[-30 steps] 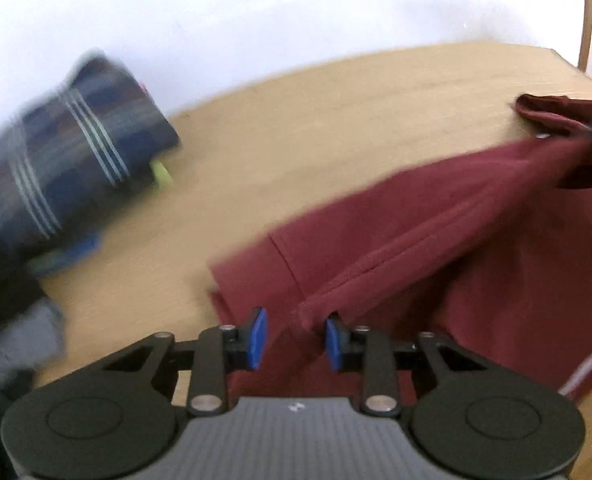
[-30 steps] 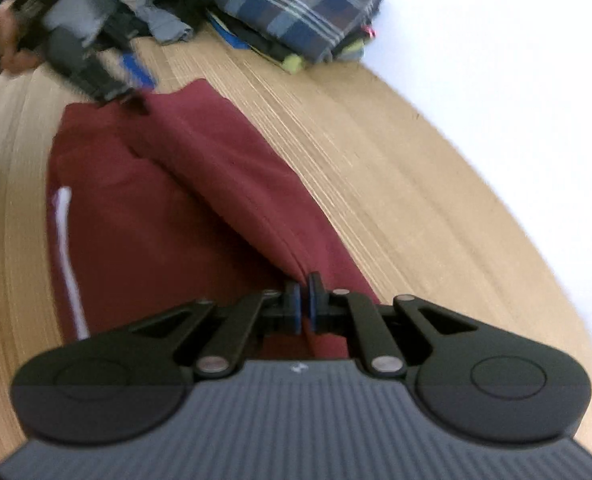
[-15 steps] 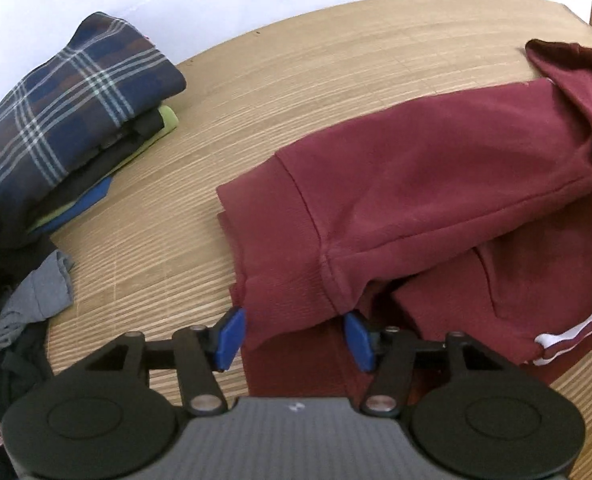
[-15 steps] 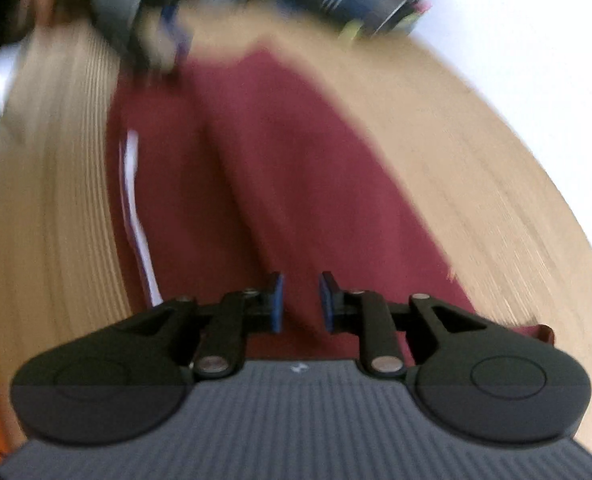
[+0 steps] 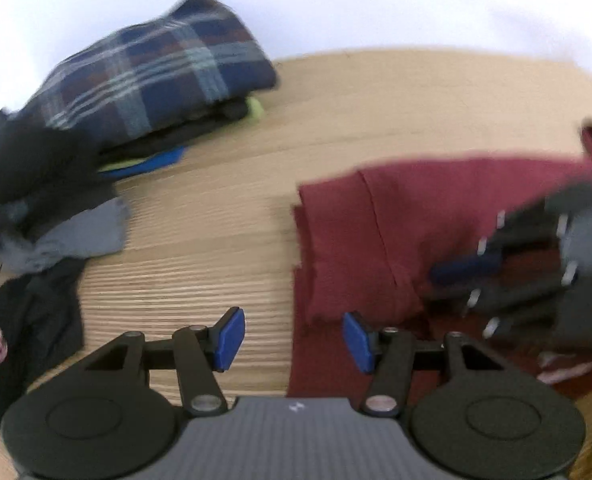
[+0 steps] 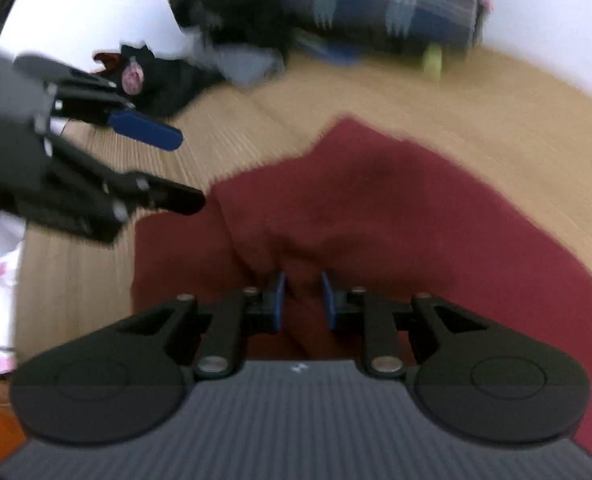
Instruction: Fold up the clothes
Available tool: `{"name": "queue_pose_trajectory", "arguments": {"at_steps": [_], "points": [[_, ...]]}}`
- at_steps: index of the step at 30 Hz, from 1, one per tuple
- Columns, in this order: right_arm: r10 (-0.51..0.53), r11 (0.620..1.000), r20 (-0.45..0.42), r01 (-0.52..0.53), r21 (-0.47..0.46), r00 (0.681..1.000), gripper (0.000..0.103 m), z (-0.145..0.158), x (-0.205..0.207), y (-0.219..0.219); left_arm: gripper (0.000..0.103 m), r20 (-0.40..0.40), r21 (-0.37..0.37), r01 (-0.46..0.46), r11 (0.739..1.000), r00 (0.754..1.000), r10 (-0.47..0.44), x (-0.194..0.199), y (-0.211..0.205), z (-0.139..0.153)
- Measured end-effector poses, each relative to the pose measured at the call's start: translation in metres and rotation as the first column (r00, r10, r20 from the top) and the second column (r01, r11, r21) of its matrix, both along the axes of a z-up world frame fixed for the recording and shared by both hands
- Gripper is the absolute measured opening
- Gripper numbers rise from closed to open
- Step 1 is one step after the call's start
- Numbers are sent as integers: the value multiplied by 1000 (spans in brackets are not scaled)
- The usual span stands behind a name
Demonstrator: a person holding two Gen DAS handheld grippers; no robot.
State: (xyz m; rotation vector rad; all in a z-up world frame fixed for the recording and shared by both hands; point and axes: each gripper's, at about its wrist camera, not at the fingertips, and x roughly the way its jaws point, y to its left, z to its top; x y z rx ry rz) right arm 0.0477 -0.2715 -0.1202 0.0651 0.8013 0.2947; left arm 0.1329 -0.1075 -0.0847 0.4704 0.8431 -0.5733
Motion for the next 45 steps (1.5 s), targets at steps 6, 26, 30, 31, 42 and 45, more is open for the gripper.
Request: {"name": "queue_pose_trajectory", "arguments": {"at_steps": [6, 26, 30, 31, 42, 45], "points": [[-284, 930, -20, 280, 238, 959, 26, 26, -36, -47, 59, -57, -131, 16, 991, 998, -23, -3, -22, 6], [-694, 610, 188, 706, -361, 695, 53, 14, -217, -246, 59, -181, -85, 335, 938, 921, -345, -155, -240, -19], [-611, 654, 209, 635, -412, 764, 38, 1, -211, -249, 60, -177, -63, 310, 949, 932, -317, -176, -249, -20], [-599, 669, 213, 629, -397, 772, 28, 3, -213, -248, 60, -172, -53, 307, 950, 935, -311, -181, -248, -19], [-493, 793, 335, 573, -206, 803, 7, 84, -271, -198, 61, -166, -47, 299, 953, 939, -303, -203, -232, -12], [-513, 753, 274, 579, -313, 814, 39, 74, -259, -194, 62, -174, -44, 295, 955, 939, -298, -205, -223, -12]]}}
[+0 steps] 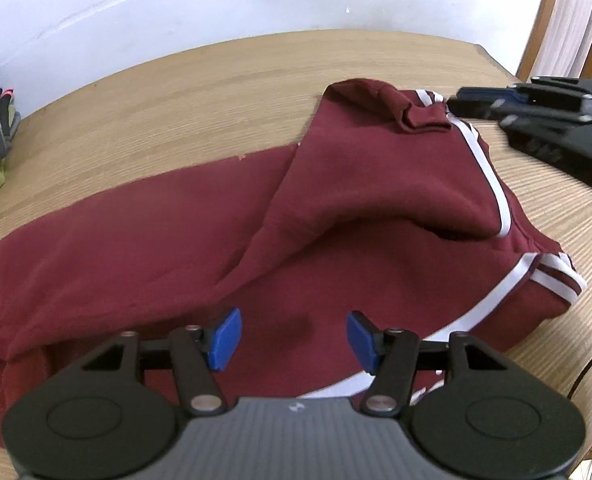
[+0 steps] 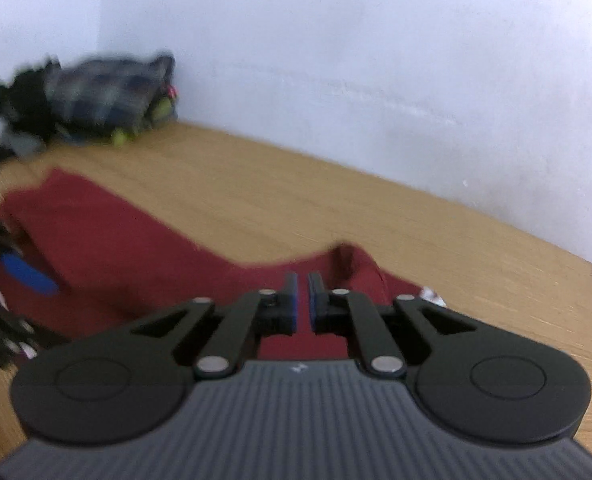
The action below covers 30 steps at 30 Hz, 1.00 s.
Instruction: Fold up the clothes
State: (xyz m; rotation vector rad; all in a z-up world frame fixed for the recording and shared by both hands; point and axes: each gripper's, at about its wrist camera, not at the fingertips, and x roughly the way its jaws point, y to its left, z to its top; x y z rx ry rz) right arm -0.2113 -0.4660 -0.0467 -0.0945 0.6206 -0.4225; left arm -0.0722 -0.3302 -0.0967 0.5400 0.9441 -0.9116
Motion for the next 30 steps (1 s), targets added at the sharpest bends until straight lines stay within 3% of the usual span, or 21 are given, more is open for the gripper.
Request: {"name": "queue_pose_trajectory", "arguments": {"at_steps": [2, 3, 5, 10, 11, 12, 14, 17, 20, 24, 26, 30], "points": [[-57, 995, -50, 52, -90, 997, 65, -15, 15, 0, 63, -6, 2, -11, 1000, 1000, 11, -2, 6, 1], [-78, 991, -60, 71, -117, 995, 68, -22, 23, -3, 63, -9, 6, -18, 1000, 1000, 18, -2, 10, 0], [-113, 983, -71, 101, -152, 991, 68, -35, 38, -11, 63, -13, 24, -40, 999, 999, 40, -2, 16, -4], [-134, 984, -135, 116, -135, 982, 66, -67, 70, -39, 64, -37, 75, -106, 992, 993, 109, 1, 34, -17], [-144, 984, -131, 128, -123, 981, 61, -70, 68, -44, 64, -40, 82, -115, 990, 992, 119, 1, 38, -18], [-151, 985, -120, 140, -102, 981, 40, -72, 68, -51, 64, -41, 86, -122, 989, 991, 126, 2, 41, -19], [-195, 980, -91, 189, -68, 977, 11, -66, 62, -56, 64, -41, 88, -133, 987, 990, 137, 3, 47, -19], [-185, 977, -23, 181, -109, 982, 10, -41, 45, -42, 64, -32, 76, -135, 988, 990, 138, 3, 51, -16], [-100, 988, 17, 101, -117, 995, 10, -2, 12, -8, 64, -7, 35, -105, 994, 994, 105, -1, 52, -5], [-7, 992, 35, 12, -127, 999, 10, 38, -38, 52, 63, 62, -44, 1, 999, 998, 2, -16, 49, 18], [8, 996, 27, -6, -95, 1000, 10, 52, -60, 82, 64, 96, -87, 75, 993, 993, -66, -26, 51, 29], [13, 998, 13, -14, 59, 1000, 10, 70, -96, 143, 64, 155, -155, 213, 965, 970, -189, -50, 62, 45]]}}
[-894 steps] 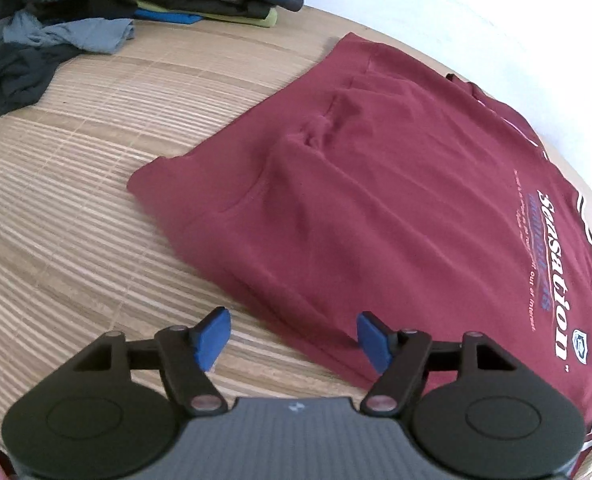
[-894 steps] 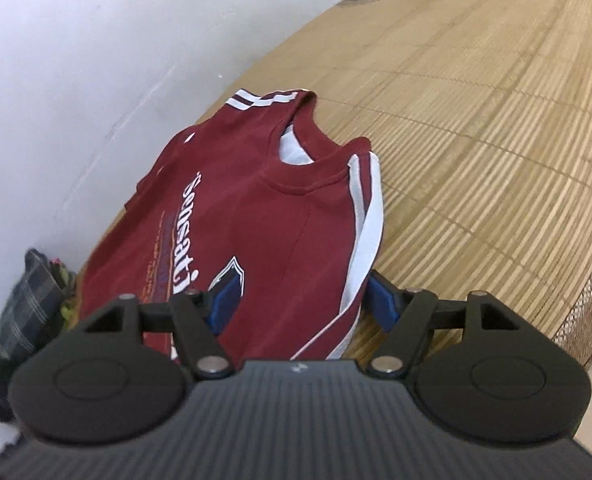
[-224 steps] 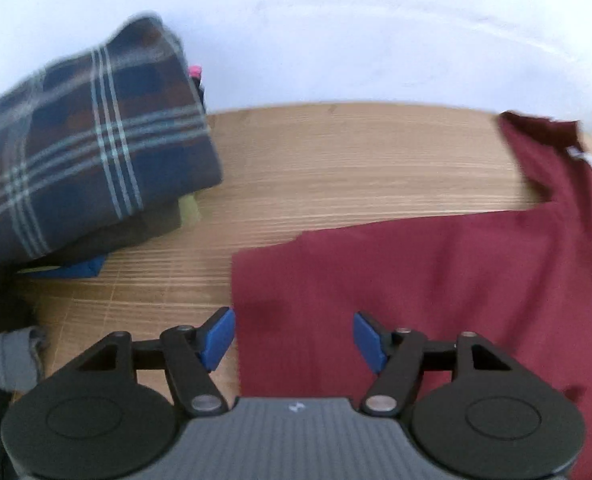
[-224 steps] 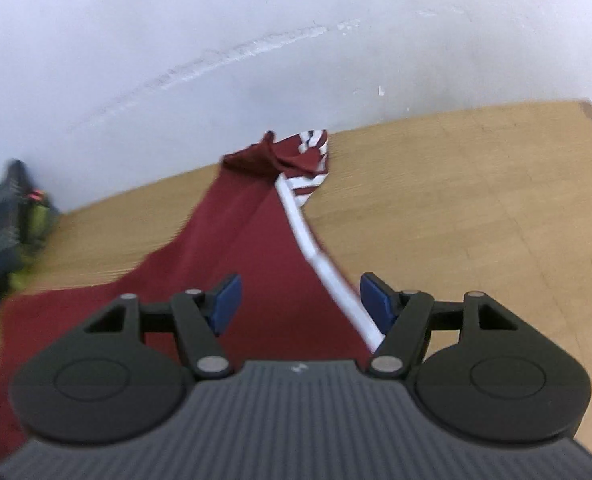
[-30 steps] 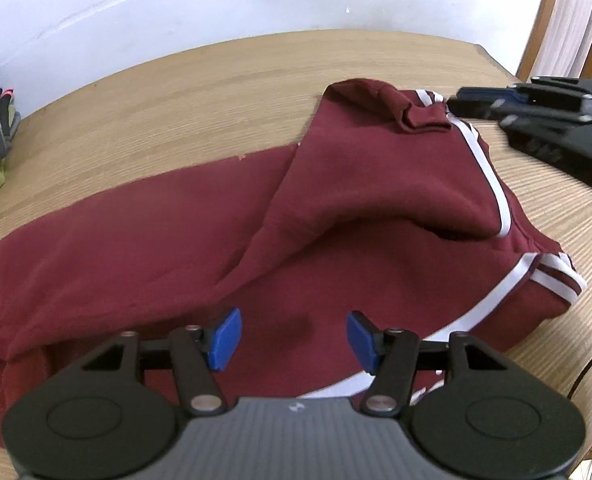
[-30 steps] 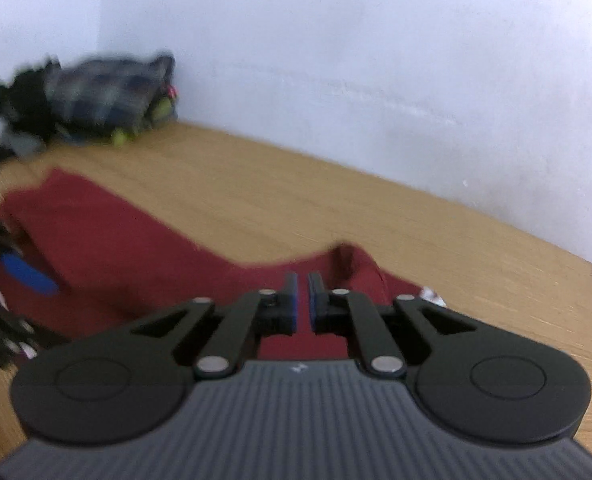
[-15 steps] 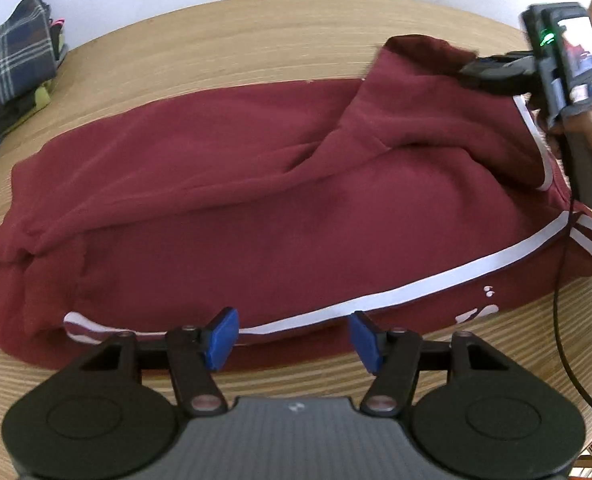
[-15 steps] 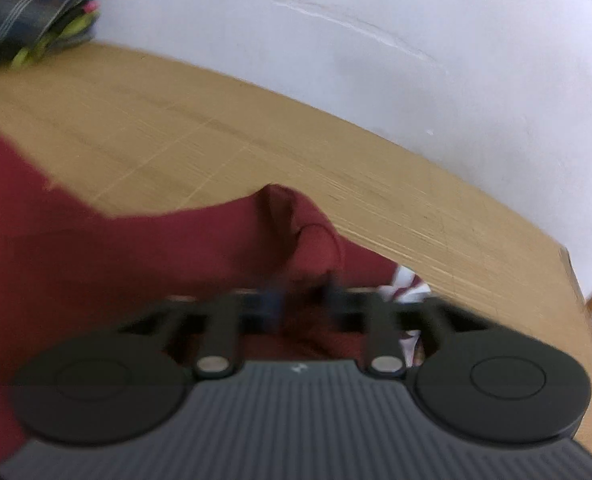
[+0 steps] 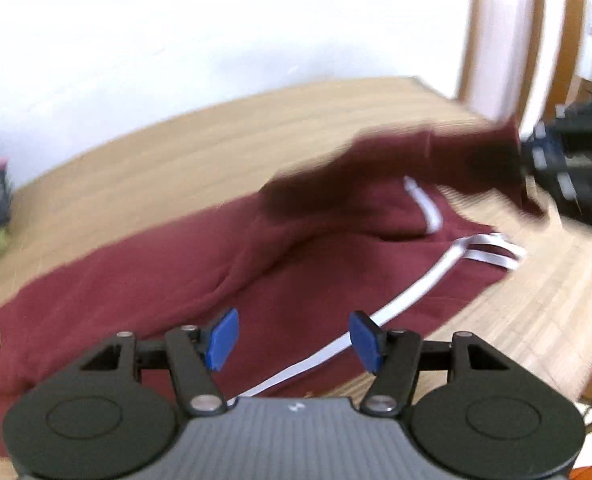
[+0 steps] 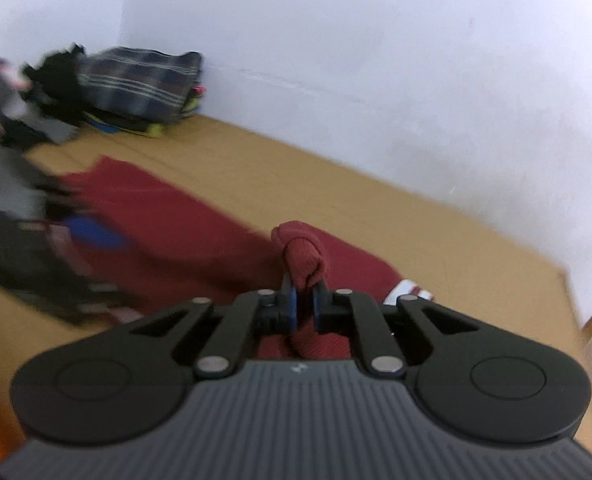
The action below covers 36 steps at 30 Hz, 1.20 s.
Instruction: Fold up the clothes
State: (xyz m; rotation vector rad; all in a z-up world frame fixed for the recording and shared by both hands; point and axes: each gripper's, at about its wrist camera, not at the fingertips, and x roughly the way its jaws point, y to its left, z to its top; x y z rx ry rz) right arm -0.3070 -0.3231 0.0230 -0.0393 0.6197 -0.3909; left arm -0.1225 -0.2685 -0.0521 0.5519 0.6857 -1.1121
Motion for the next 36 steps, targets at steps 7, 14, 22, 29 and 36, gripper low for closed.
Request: {"name": "queue_pose_trajectory", "arguments": {"at_steps": [7, 14, 22, 29, 36], "points": [[15, 994, -58, -8, 111, 998, 10, -9, -12, 71, 65, 27, -1, 156, 988, 987, -156, -31, 25, -10], [20, 970, -166, 21, 242, 986, 10, -47, -6, 89, 65, 12, 68, 163, 984, 986, -164, -32, 46, -39], [48, 900, -116, 7, 436, 992, 10, -45, -23, 91, 62, 101, 31, 341, 940, 934, -342, -50, 70, -45], [132, 903, -92, -81, 422, 987, 10, -18, -40, 96, 62, 297, 43, 574, 817, 774, -559, -80, 78, -29], [328, 915, -143, -277, 294, 934, 11, 14, -44, 113, 55, 368, 148, 774, 615, 534, -761, -102, 82, -17]]}}
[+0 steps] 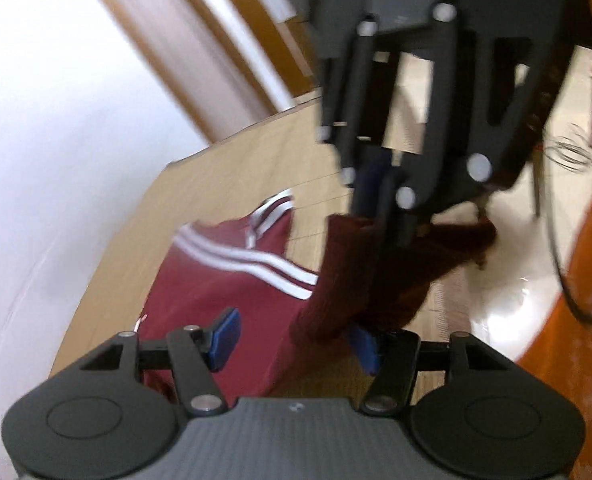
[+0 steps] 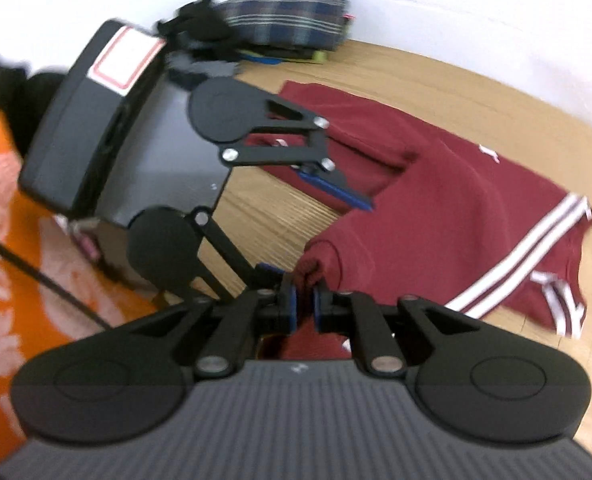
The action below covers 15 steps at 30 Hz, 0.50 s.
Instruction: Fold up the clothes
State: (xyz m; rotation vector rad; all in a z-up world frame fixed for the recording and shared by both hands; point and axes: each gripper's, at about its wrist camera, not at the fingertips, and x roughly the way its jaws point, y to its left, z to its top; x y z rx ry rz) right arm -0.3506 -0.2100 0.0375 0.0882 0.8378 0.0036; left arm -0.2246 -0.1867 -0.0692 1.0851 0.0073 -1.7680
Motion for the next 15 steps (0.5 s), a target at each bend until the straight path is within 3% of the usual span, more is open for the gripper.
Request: {"name": "queue_pose_trajectory", "arguments": {"at_steps": [1, 2, 4, 6, 7, 9, 10, 12, 13, 15], "points": [[28, 999, 2, -28, -18, 1000, 10, 4, 0, 1, 45, -20, 27, 30, 999, 999, -29, 0, -3, 1], [48, 998, 4, -48, -37, 999, 10, 7, 2, 1, 18, -66, 76, 58, 995, 996, -53, 1, -10, 2], [51, 997, 4, -51, -57, 999, 11, 12, 6, -3, 18, -157, 144, 60, 988, 987, -37, 4, -22, 3], [19, 998, 26, -18, -66, 999, 15, 16, 5, -10, 17, -252, 163, 8, 987, 967, 34, 15, -29, 9], [-11, 997, 62, 15, -71, 998, 19, 19, 0, -14, 17, -308, 175, -20, 984, 949, 74, 22, -32, 14], [-94, 991, 159, 107, -75, 983, 45, 27, -16, -24, 17, -448, 198, -81, 977, 879, 164, 41, -36, 25], [-158, 982, 226, 177, -67, 961, 51, 32, -28, -30, 17, -509, 206, -113, 972, 836, 205, 50, -37, 31], [-297, 946, 348, 323, -19, 889, 79, 38, -55, -43, 18, -587, 183, -189, 965, 766, 261, 62, -35, 44], [-363, 922, 393, 386, 23, 845, 86, 37, -67, -50, 18, -620, 168, -228, 959, 732, 283, 68, -34, 50], [-482, 868, 451, 479, 129, 751, 88, 29, -88, -63, 18, -668, 138, -308, 941, 673, 319, 75, -32, 61]]}}
